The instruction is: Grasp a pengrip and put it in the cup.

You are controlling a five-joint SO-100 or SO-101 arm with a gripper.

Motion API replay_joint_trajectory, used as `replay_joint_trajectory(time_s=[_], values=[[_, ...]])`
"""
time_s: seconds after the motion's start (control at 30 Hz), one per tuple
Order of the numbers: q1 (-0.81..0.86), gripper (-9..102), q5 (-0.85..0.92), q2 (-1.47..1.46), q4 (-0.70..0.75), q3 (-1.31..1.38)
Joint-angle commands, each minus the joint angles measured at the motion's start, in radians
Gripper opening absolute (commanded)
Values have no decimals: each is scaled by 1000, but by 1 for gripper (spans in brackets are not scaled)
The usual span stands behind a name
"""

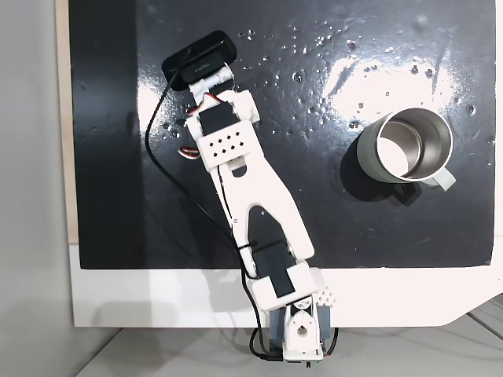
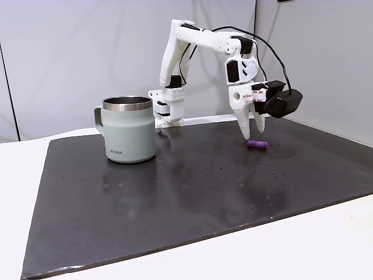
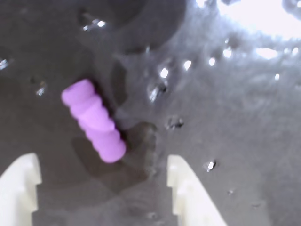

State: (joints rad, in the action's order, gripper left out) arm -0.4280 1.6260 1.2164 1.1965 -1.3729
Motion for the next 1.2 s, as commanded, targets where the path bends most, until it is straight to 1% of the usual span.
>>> replay_joint_trajectory(time_s=[0.0, 0.23, 0.5, 0.67, 0.77, 0.8, 0.83, 0.97, 1.07, 1.17], values=[[6, 33, 17, -51, 67, 183], [-34, 33, 17, -109, 98, 201], [-51, 31, 15, -175, 84, 204], [-44, 17, 15, -238, 78, 249], [-40, 11, 15, -262, 67, 253], [-38, 6, 15, -265, 64, 253], [-37, 3, 15, -268, 64, 253], [-31, 0, 15, -272, 64, 249], [-28, 0, 8, -255, 66, 241], [-28, 0, -55, -204, 97, 239]])
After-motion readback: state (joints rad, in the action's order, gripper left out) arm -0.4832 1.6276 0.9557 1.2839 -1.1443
